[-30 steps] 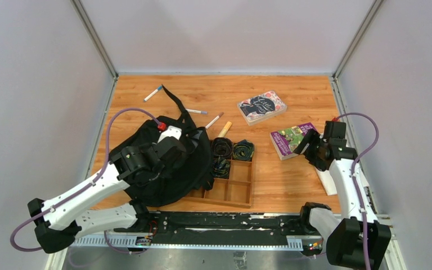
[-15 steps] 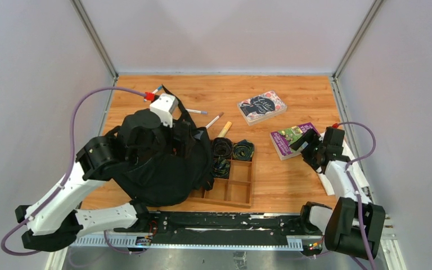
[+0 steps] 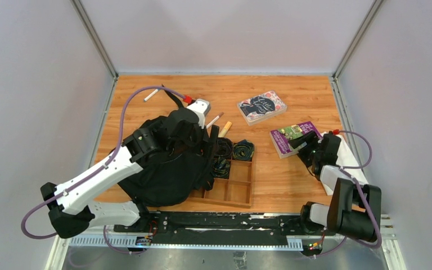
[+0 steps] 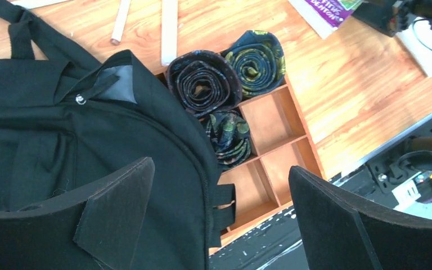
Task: Pack the student bag
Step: Adjust the book at the center of the board.
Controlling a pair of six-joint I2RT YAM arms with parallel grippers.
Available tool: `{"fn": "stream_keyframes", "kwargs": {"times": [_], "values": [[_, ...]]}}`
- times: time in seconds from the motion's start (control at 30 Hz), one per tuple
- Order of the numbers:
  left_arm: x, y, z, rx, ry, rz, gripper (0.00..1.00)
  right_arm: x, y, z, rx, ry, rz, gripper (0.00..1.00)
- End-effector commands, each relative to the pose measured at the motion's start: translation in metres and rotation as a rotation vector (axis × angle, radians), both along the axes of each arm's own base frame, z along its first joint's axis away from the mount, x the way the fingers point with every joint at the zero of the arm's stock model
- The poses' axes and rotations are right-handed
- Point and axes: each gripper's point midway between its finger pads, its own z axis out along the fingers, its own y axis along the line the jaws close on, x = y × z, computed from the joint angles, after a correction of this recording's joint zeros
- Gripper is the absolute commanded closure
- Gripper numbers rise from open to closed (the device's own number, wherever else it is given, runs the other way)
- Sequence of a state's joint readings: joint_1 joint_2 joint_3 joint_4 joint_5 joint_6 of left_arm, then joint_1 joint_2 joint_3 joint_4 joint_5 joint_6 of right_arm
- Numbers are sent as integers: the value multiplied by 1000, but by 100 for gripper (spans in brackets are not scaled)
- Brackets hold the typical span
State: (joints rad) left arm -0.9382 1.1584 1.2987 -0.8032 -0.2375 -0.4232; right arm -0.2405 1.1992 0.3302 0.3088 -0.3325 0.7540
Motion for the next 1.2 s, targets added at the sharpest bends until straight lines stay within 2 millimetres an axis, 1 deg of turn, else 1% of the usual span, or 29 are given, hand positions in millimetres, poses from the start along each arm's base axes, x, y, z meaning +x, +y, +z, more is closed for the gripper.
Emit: {"fn": "stream_keyframes", "kwargs": {"times": [0.0, 0.13, 0.2, 0.23, 0.33, 0.43, 0.53, 0.63, 0.7, 0.77, 0.83, 0.87, 0.9, 0.93, 1.0, 1.03, 1.07, 1.1, 1.17], "values": [[-3, -9, 16, -119, -12, 0, 2, -4, -11, -27, 21, 54, -92, 27], [-3, -7, 10, -116, -7, 7, 2, -1, -13, -29, 34, 54, -105, 67], [-4, -5, 10, -102, 4, 11, 3, 2, -12, -23, 39, 79, -91, 97], [-4, -5, 14, -99, 6, 10, 3, -1, -10, -21, 33, 116, -69, 100], [-5, 5, 15, -64, 12, 36, 3, -5, -6, 1, 1, 120, -5, 100], [-1, 10, 14, -67, -9, 72, 2, -15, -2, 26, -46, 97, 58, 100], [3, 0, 16, -73, -11, 53, 2, -22, 11, 52, -56, 27, 152, 100], [8, -17, 19, -73, -6, 8, 2, -29, 36, 71, 0, -43, 297, 100], [13, -28, 19, -73, -7, -18, 2, -37, 41, 73, 7, -2, 353, 100], [19, -41, 16, -73, -1, -38, 2, -44, 42, 69, -15, 38, 395, 100], [23, -53, 13, -77, 14, -53, 2, -47, 36, 61, -49, 89, 409, 100], [24, -59, 10, -80, 26, -64, 2, -48, 32, 53, -64, 129, 399, 99], [24, -65, 8, -87, 39, -73, 2, -51, 26, 45, -74, 185, 382, 75], [22, -72, 5, -101, 67, -91, 2, -55, 23, 37, -75, 239, 369, 54], [4, -92, -2, -150, 163, -187, 1, -58, 23, 26, -53, 290, 369, 31], [-3, -100, -5, -170, 202, -216, 0, -59, 23, 21, -45, 303, 362, 25], [-7, -104, -10, -175, 220, -223, 0, -59, 22, 18, -45, 307, 347, 21], [-7, -106, -13, -174, 220, -222, 0, -59, 21, 15, -46, 300, 337, 20], [-1, -111, -14, -190, 194, -216, 0, -56, 19, 11, -43, 283, 311, 18]]}}
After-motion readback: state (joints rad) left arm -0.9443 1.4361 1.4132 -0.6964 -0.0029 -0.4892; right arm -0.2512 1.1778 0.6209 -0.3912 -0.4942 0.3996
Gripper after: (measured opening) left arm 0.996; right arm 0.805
